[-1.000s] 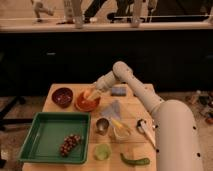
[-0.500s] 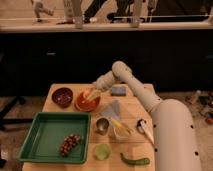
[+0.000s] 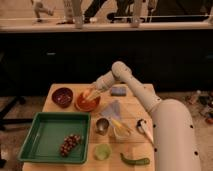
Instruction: Place apple in red bowl
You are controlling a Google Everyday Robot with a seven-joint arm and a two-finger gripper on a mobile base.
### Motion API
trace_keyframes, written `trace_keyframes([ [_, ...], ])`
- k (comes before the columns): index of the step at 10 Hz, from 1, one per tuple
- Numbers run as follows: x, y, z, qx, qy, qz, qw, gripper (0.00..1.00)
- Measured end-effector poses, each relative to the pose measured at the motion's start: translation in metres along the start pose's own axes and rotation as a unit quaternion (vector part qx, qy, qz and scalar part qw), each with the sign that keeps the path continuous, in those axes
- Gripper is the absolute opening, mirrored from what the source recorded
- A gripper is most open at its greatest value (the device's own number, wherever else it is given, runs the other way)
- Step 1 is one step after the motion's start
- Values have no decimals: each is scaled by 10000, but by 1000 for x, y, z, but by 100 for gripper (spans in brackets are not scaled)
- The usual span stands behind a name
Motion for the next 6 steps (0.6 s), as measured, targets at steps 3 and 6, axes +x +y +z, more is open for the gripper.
trace_keyframes([
  [3,0,0,0,2,0,2,10000,80],
  [6,0,0,0,1,0,1,10000,80],
])
